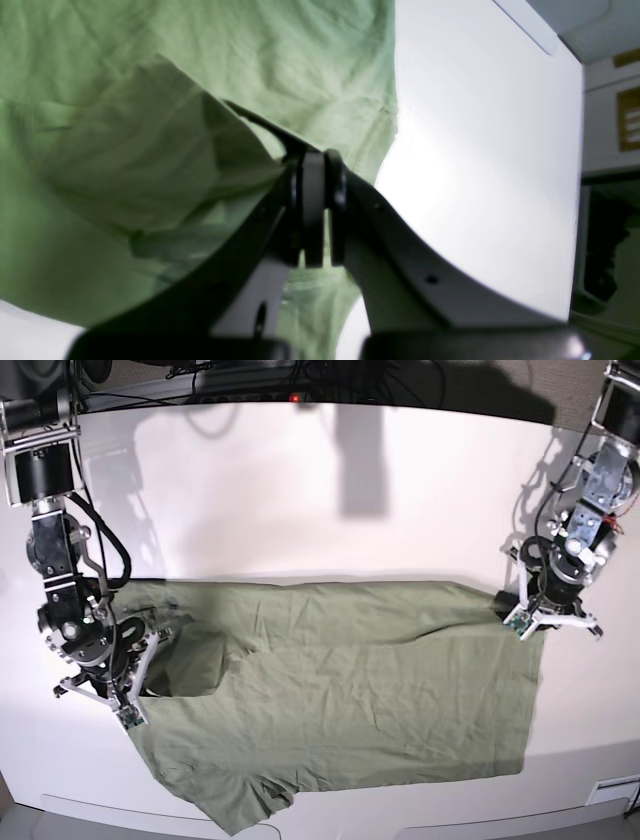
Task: Fold the T-shirt properly
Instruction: 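Lift the held shirt edge with both grippers and carry it across, then lower the edge onto the opposite shirt edge and open both grippers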
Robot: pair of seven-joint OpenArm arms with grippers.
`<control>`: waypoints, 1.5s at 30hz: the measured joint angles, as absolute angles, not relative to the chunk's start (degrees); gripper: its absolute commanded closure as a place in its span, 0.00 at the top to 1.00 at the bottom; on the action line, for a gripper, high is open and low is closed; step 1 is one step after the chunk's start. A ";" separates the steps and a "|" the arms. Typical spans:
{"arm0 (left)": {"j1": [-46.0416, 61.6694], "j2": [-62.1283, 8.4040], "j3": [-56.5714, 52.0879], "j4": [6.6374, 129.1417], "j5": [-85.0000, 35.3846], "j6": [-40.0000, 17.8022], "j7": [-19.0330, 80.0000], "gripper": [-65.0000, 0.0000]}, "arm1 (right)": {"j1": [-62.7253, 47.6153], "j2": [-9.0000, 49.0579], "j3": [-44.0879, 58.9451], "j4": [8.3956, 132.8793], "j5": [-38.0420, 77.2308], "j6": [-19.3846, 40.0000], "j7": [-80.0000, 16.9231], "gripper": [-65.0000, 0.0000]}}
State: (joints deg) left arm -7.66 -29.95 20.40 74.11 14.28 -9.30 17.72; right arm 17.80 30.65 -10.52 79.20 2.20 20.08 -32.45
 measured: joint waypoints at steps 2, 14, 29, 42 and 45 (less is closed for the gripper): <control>-9.56 -28.69 20.40 71.09 14.28 -8.95 17.56 0.00 | 17.87 29.78 -10.55 79.20 2.11 20.18 -32.38 0.00; -15.68 -27.59 20.40 67.05 14.48 -7.62 17.50 0.00 | 23.73 26.48 -10.52 71.44 1.69 20.18 -31.51 0.00; -15.70 -27.77 20.36 67.16 27.16 -0.10 29.19 0.00 | 27.46 25.41 -10.52 68.20 0.21 20.18 -31.31 0.00; -15.75 -26.76 20.36 67.90 15.35 -3.20 9.08 0.00 | 27.29 25.36 -10.52 67.48 0.21 21.50 -31.33 0.00; -16.75 -26.35 20.38 64.62 15.35 -3.42 5.54 0.00 | 27.27 24.51 -10.48 65.34 0.21 21.45 -30.79 0.00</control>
